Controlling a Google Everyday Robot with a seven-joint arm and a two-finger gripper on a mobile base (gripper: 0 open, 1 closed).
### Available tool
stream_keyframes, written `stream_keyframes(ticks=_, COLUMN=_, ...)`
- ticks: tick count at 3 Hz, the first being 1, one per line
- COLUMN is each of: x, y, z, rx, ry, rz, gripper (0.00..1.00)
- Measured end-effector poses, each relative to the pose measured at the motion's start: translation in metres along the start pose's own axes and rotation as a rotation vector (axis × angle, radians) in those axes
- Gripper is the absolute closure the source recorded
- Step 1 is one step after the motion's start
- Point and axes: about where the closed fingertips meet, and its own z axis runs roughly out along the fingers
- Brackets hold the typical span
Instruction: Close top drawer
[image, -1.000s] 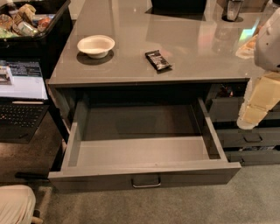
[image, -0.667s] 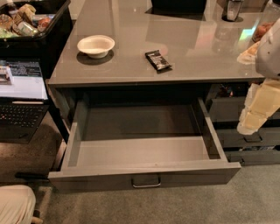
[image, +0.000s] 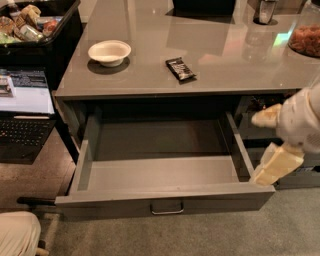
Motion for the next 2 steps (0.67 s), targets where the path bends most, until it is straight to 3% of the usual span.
stream_keyframes(ticks=2, x=0.035, y=0.044, z=0.061, rx=-0.138, ry=-0.226, rz=0.027, gripper=0.63)
